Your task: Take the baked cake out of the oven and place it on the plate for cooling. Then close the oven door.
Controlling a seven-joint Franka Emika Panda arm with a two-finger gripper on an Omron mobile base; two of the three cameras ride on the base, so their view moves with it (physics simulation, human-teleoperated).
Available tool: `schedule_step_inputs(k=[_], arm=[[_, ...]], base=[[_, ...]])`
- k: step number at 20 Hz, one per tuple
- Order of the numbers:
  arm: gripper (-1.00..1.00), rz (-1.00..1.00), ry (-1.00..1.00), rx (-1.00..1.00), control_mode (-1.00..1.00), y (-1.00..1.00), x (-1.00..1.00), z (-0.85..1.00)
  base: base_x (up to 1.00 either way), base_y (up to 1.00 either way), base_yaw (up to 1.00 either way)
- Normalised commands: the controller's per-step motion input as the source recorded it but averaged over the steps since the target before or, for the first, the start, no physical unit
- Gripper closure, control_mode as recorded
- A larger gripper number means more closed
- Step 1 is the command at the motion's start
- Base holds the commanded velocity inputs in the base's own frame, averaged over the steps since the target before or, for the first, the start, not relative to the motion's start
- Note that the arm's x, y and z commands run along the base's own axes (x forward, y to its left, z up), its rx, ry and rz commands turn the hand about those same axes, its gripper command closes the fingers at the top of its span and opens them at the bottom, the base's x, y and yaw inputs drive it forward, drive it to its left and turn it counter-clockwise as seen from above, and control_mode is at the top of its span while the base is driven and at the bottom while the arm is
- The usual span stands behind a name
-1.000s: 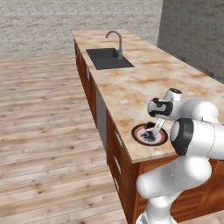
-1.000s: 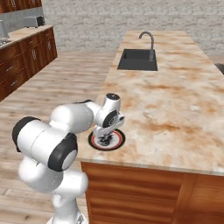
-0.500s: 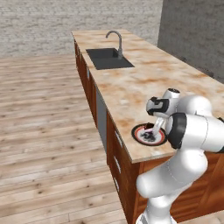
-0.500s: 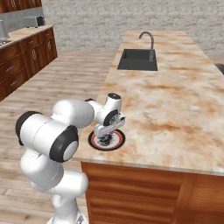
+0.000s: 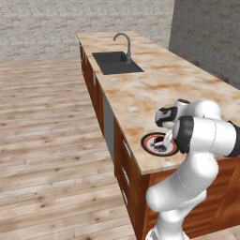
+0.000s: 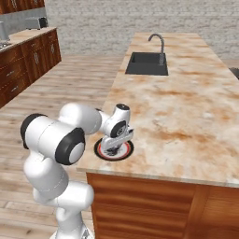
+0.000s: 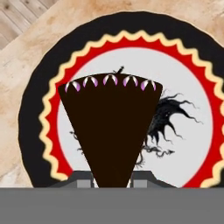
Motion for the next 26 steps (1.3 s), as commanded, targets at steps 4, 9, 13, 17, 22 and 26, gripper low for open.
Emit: schedule_step_inputs(k=[4,9,13,17,22,26], arm=[[1.0,0.0,0.05,0.0,-1.0,0.0,0.0,-0.13],[1.0,0.0,0.06,0.0,-1.0,0.0,0.02,-0.14],[1.0,0.0,0.06,0.0,-1.0,0.0,0.04,-0.14],[-1.0,0.0,0.03,0.0,-1.0,0.0,0.04,-0.14],[-1.0,0.0,0.0,0.0,-1.0,0.0,0.0,-0.04],[-1.0,0.0,0.0,0.0,-1.0,0.0,0.0,0.02]], base=[[0.0,0.0,0.0],[0.0,0.0,0.0],[0.0,0.0,0.0],[0.0,0.0,0.0],[0.0,0.0,0.0],[0.0,0.0,0.0]])
